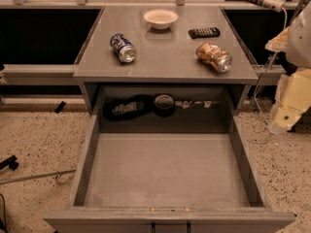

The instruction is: Place pepsi can into top drawer

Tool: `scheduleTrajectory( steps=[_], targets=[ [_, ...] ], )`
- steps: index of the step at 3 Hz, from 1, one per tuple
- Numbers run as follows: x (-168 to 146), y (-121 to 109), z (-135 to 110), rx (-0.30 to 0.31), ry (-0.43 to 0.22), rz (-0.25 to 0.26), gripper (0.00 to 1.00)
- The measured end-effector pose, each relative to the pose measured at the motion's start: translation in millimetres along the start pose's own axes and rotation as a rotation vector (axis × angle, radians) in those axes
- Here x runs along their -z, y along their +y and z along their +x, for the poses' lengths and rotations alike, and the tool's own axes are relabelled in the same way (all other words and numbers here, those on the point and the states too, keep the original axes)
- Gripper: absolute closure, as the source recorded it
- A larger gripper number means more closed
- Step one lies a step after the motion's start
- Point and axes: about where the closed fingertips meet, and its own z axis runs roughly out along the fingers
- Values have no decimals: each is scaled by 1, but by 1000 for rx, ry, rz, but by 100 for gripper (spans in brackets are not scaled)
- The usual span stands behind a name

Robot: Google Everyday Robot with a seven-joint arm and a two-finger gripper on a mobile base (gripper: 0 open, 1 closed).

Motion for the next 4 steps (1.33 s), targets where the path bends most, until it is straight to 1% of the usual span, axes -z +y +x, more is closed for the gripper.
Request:
scheduleTrajectory(
  steps=[1, 2, 3, 4],
  targets=[
    [0, 0, 0, 0, 0, 0, 0],
    [-14, 1, -9, -12, -100, -20, 0],
    [-69, -5, -33, -78, -316, -75, 0],
    [-102, -22, -84, -160, -561, -103, 0]
  ],
)
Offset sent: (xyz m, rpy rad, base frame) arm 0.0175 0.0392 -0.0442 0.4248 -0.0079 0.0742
